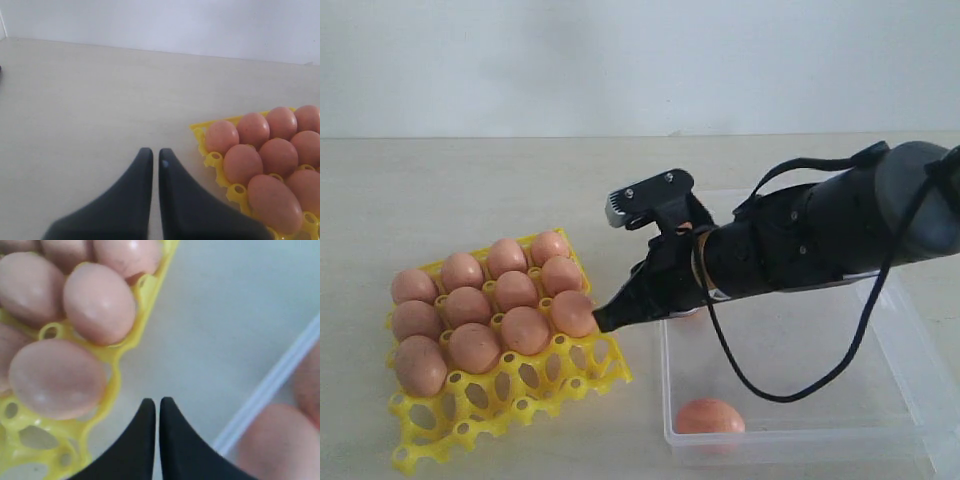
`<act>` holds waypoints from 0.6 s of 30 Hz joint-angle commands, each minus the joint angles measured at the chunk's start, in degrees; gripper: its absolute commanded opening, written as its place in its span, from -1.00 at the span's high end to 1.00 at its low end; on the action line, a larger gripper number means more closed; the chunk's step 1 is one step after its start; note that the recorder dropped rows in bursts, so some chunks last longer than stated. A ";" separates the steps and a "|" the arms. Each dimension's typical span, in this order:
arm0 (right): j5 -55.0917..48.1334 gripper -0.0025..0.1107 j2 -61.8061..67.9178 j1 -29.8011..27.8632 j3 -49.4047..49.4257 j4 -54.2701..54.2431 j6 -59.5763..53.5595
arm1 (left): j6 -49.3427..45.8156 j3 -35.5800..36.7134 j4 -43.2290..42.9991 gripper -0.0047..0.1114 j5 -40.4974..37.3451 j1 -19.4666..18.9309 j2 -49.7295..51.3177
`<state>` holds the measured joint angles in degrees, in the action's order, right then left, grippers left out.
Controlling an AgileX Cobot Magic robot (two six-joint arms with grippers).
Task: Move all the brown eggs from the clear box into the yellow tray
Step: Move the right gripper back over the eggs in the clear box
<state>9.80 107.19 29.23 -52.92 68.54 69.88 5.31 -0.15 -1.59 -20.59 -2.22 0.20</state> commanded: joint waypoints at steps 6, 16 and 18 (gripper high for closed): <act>-12.63 0.96 -17.54 0.01 0.19 0.12 -7.97 | -0.27 0.15 0.12 0.85 0.23 -0.18 -0.20; -25.42 0.96 -23.17 -2.86 0.19 -10.01 -11.77 | -0.27 0.15 0.12 0.85 0.23 -0.18 -0.20; -22.29 0.96 -22.07 -5.42 0.19 -22.19 -20.84 | -0.27 0.15 0.12 0.85 0.23 -0.18 -0.20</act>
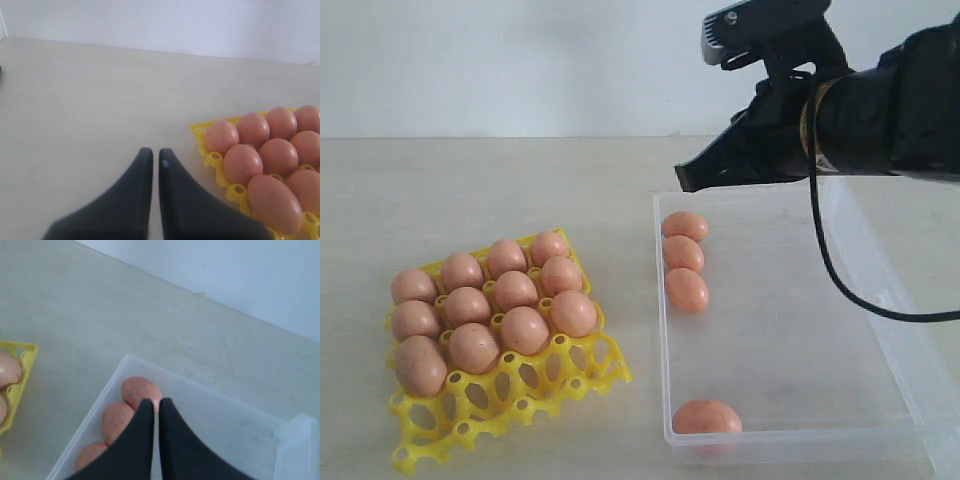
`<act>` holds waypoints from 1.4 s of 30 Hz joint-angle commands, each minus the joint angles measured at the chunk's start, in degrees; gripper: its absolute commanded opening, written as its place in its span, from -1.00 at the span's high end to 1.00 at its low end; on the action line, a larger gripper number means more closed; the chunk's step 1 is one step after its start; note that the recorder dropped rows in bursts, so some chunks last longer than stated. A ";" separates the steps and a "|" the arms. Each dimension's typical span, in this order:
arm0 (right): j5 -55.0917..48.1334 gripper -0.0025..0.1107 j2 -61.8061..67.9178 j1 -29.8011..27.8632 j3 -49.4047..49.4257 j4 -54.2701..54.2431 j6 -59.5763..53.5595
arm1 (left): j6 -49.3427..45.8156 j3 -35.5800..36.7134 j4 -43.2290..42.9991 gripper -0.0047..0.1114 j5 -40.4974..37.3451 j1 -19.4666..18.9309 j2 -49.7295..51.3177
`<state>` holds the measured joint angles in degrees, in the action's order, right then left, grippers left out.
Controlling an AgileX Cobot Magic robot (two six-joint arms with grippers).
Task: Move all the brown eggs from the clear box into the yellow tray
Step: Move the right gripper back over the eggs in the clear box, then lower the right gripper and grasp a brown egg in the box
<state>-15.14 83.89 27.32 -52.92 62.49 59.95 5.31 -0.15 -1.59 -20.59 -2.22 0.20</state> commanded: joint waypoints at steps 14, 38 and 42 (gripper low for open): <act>-43.29 0.96 20.80 -20.13 -17.06 -91.41 -90.43 | -0.27 0.15 0.12 0.85 0.23 -0.18 -0.20; -30.19 0.06 25.53 -19.36 -18.67 -104.95 -102.98 | -0.27 0.15 0.12 0.85 0.23 -0.18 -0.20; -30.77 0.06 29.48 -19.36 -19.81 -105.88 -103.54 | -0.27 0.15 0.12 0.85 0.23 -0.18 -0.20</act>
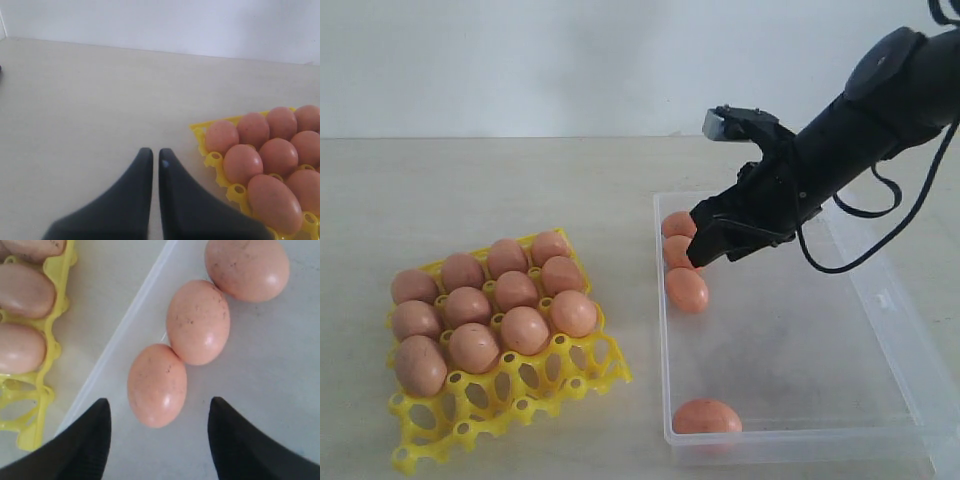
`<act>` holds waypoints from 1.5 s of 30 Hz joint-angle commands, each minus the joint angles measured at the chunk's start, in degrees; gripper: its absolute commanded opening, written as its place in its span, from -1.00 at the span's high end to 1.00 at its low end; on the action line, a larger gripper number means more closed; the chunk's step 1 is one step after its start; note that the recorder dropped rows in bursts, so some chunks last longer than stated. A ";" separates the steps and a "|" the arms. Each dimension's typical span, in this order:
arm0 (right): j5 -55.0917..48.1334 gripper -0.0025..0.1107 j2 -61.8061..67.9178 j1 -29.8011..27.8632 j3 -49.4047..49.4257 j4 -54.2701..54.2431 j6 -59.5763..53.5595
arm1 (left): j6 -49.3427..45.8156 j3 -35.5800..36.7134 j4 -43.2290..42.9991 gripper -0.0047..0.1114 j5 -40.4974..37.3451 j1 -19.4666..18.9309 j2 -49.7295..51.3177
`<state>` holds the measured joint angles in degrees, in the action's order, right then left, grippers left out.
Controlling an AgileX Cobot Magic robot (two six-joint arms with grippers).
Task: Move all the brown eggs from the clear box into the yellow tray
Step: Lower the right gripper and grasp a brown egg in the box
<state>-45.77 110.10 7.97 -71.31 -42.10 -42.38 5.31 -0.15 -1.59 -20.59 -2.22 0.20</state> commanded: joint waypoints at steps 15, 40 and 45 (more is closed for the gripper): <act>-4.24 0.06 9.83 -0.01 -5.51 -4.09 -1.96 | -0.27 0.15 0.12 0.85 0.23 -0.18 -0.20; -4.13 0.96 6.85 -0.01 -5.40 -4.13 2.35 | -0.27 0.15 0.12 0.85 0.23 -0.18 -0.20; 2.94 0.96 1.30 -0.01 -1.79 -4.77 7.21 | -0.27 0.15 0.12 0.85 0.23 -0.18 -0.20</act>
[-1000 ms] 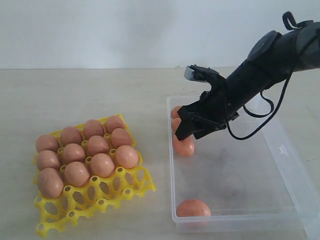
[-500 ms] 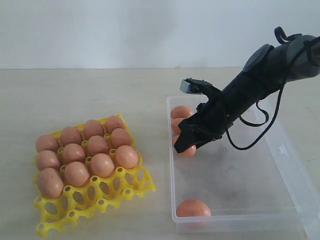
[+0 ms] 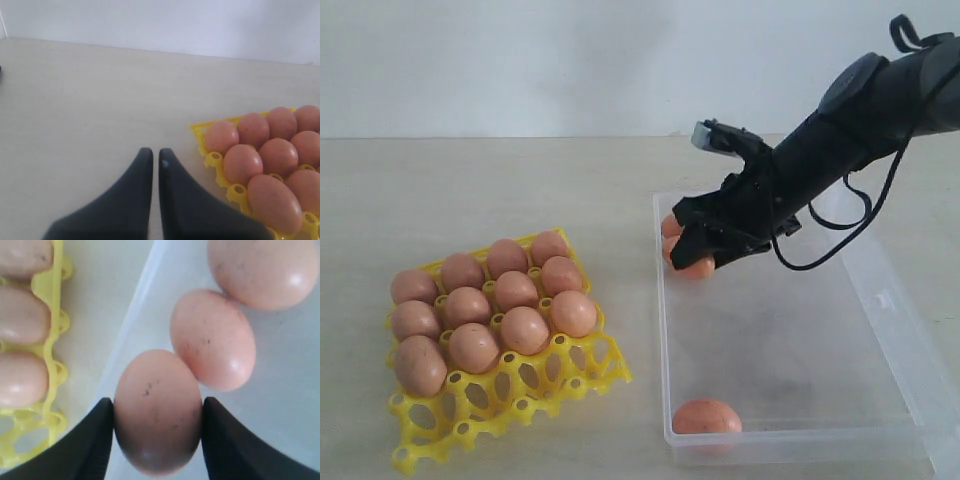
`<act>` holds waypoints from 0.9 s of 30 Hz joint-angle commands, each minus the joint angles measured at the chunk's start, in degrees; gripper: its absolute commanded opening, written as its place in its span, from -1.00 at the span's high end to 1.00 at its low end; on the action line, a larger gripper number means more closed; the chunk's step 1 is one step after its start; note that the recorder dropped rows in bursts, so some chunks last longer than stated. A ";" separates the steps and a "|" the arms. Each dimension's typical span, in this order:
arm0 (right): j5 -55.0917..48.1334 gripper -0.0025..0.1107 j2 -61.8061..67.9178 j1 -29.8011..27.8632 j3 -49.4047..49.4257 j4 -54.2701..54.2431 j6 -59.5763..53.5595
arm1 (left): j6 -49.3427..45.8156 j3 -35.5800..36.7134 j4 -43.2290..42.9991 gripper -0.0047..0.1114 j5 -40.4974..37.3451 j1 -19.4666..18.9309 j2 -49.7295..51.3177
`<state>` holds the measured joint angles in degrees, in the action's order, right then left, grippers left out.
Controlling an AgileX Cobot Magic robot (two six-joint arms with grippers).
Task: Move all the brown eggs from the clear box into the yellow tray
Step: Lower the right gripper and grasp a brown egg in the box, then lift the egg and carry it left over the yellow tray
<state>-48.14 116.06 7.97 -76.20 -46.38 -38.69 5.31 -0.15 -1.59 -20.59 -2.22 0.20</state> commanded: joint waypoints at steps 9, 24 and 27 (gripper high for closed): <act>30.53 0.96 -24.90 -0.01 31.71 -14.80 -8.06 | -0.27 0.15 0.12 0.85 0.23 -0.18 -0.20; -6.53 0.96 -47.39 -0.01 41.36 -53.57 -63.41 | -0.27 0.15 0.12 0.85 0.23 -0.18 -0.20; -6.78 0.96 -47.39 -0.01 38.03 -53.57 -62.03 | -0.27 0.15 0.12 0.85 0.23 -0.18 -0.20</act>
<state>-52.32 68.98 7.97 -35.54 -99.31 -101.49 5.31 -0.15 -1.59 -20.59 -2.22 0.20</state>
